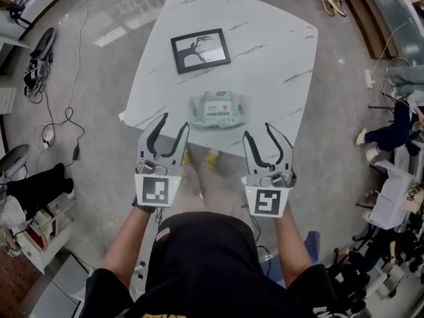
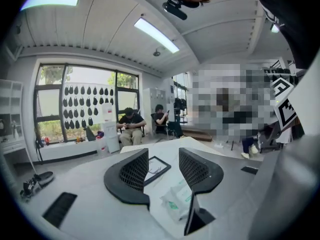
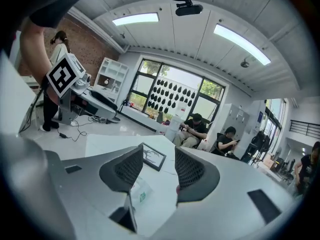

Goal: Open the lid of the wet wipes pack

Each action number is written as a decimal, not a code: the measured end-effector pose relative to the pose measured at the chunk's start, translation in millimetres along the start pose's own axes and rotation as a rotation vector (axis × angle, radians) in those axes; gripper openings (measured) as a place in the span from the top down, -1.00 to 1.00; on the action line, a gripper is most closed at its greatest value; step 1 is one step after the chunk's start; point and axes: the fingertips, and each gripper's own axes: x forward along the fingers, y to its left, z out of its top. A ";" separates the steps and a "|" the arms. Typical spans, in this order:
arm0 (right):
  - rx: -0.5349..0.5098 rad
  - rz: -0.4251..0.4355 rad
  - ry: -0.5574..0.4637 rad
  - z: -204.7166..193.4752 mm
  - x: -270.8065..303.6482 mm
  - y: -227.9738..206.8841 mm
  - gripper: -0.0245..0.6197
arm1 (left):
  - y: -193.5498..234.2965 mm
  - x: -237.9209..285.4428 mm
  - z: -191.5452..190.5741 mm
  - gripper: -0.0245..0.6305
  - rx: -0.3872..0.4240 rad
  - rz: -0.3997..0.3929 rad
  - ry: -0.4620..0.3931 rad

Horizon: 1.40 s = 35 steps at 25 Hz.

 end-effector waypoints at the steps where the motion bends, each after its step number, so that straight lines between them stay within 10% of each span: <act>1: -0.008 0.002 0.006 -4.5 6.7 4.9 0.30 | -0.7 6.0 -13.2 0.31 -0.007 -0.005 0.027; 18: -0.062 0.065 0.149 -97.2 90.5 81.3 0.42 | -47.2 82.8 -185.7 0.07 -0.153 -0.181 0.406; 35: -0.282 0.174 0.262 -140.3 137.3 127.7 0.49 | -61.1 103.0 -232.4 0.04 -0.135 -0.245 0.526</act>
